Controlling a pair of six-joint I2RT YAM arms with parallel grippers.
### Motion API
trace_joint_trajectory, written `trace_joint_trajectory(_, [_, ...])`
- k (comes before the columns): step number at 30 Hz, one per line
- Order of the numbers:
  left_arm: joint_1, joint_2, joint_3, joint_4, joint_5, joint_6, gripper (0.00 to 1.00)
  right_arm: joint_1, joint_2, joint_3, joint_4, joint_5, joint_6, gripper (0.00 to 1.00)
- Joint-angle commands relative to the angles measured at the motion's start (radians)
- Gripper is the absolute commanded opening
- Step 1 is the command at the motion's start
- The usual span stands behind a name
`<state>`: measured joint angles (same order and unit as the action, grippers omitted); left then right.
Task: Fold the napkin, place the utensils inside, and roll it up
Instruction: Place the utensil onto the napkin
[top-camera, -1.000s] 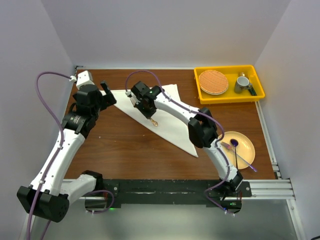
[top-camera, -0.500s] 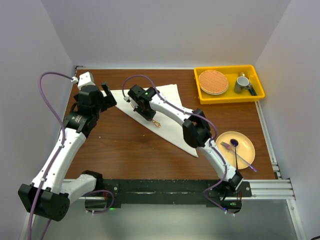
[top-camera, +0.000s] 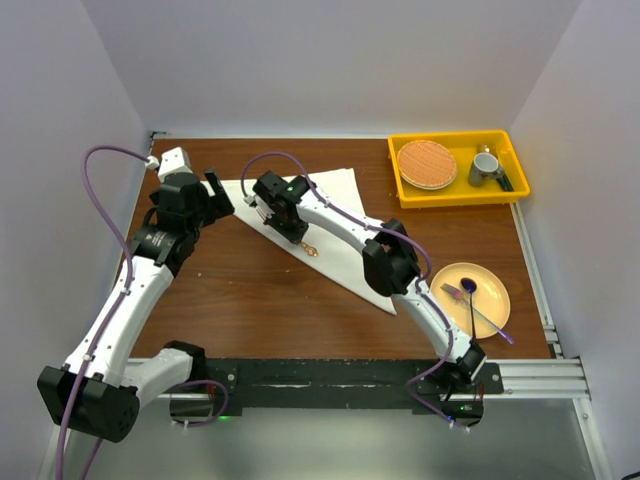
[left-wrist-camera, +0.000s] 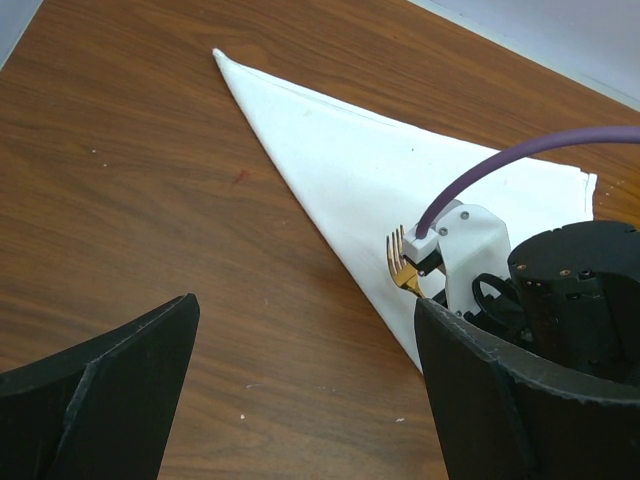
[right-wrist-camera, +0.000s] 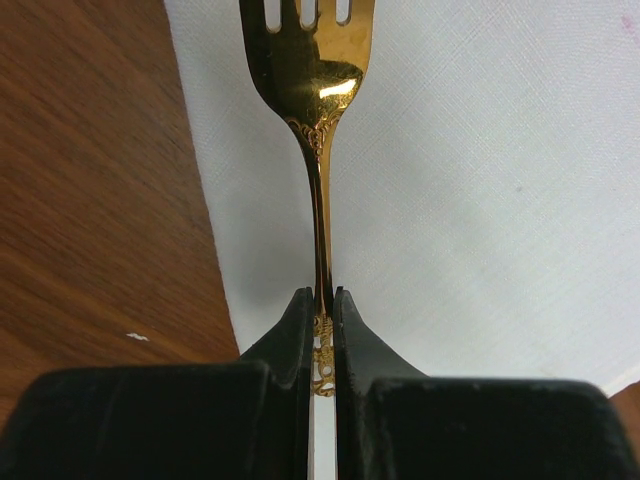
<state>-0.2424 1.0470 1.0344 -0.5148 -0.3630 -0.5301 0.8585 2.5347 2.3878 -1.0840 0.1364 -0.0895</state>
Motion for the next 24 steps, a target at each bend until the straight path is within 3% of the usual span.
trace_joint_trajectory(1, [0.008,-0.005,-0.002,0.039,-0.004,0.021,0.94,0.007,0.015,0.048,-0.002,-0.023,0.008,0.00])
trace_joint_trajectory(16, [0.008,-0.012,-0.008,0.033,-0.004,0.024,0.94,0.005,0.045,0.027,0.032,-0.031,0.031,0.00])
trace_joint_trajectory(19, [0.009,-0.013,-0.008,0.033,-0.002,0.024,0.94,0.001,0.048,0.016,0.039,-0.029,0.037,0.03])
trace_joint_trajectory(24, [0.009,-0.012,-0.007,0.032,0.001,0.021,0.94,-0.001,0.049,-0.004,0.047,-0.027,0.050,0.17])
